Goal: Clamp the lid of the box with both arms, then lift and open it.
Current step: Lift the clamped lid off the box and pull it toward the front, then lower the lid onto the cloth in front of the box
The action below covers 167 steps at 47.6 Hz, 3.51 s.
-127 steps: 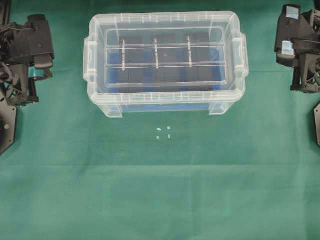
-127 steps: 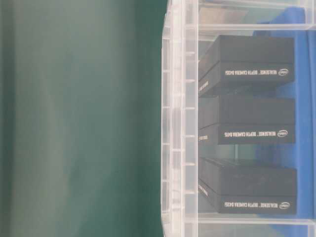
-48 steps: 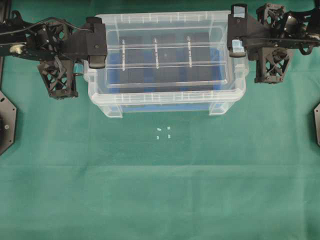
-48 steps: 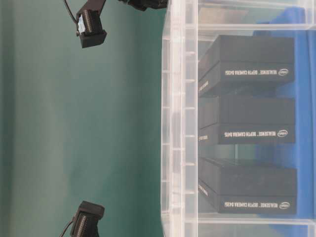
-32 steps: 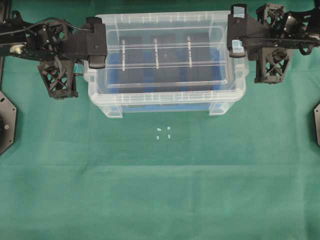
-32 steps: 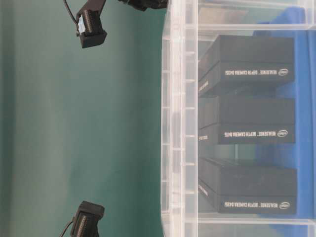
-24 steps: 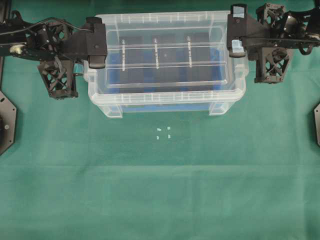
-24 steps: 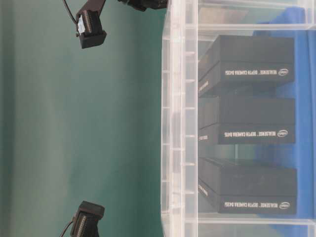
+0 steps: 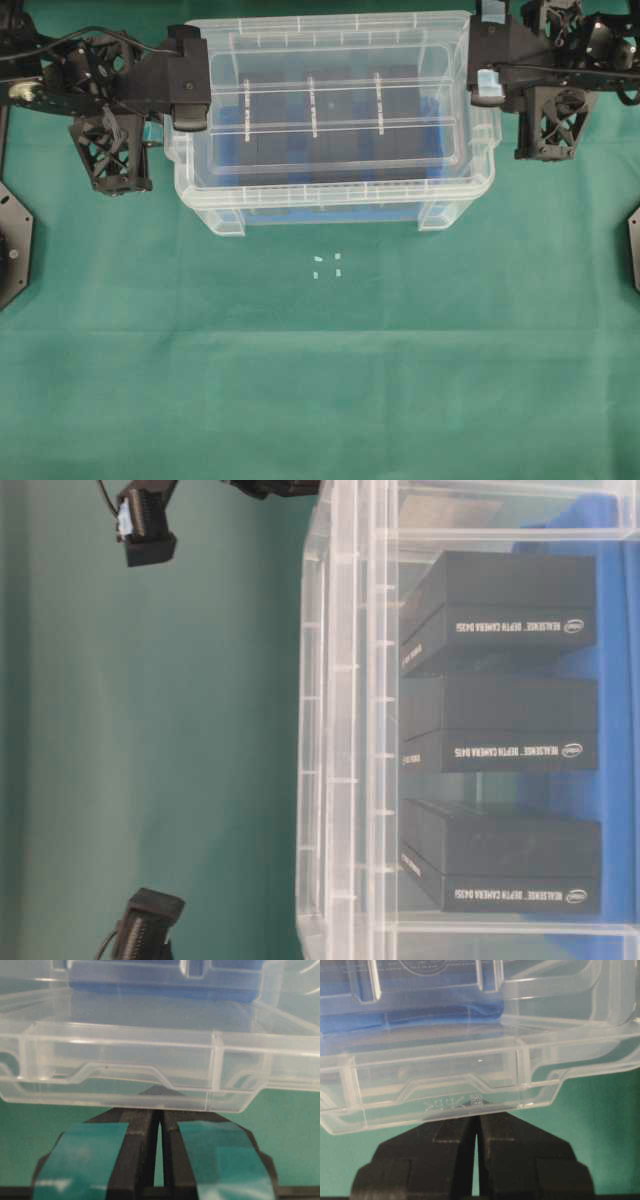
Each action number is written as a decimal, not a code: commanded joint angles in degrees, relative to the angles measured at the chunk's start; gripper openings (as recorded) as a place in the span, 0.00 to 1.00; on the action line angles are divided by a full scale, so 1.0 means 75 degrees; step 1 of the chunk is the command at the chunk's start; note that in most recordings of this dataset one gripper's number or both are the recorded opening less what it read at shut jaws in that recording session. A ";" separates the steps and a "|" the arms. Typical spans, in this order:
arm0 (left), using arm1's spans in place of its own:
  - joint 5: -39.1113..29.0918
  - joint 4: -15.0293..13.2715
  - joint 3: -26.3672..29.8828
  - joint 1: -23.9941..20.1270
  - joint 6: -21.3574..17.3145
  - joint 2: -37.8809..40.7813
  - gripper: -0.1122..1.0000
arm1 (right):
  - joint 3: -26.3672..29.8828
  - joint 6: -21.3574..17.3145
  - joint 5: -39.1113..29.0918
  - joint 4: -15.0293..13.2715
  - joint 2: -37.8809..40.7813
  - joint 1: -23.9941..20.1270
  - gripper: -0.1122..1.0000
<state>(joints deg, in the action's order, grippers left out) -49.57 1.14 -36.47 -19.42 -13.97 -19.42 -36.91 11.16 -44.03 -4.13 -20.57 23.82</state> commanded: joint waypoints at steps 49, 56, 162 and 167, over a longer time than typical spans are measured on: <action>-0.1113 -0.0047 0.1371 0.0363 0.0270 -0.0398 0.11 | 0.1477 -0.0152 -0.1090 0.0082 -0.0375 -0.0656 0.10; -0.1230 -0.0035 0.1359 0.0516 0.0551 -0.0410 0.11 | 0.1488 -0.0258 -0.1160 0.0082 -0.0375 -0.0809 0.10; -0.1230 0.0023 0.1664 0.4535 0.3855 0.0234 0.11 | 0.2074 -0.4652 -0.2109 -0.1254 0.0246 -0.5848 0.10; -0.1090 0.0023 0.1617 0.4629 0.3938 0.0340 0.11 | 0.2051 -0.4676 -0.2109 -0.1242 0.0328 -0.5895 0.10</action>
<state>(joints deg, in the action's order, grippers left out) -61.26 0.62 -28.83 16.35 14.33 -17.23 -27.16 -23.82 -62.14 -12.04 -18.54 -20.57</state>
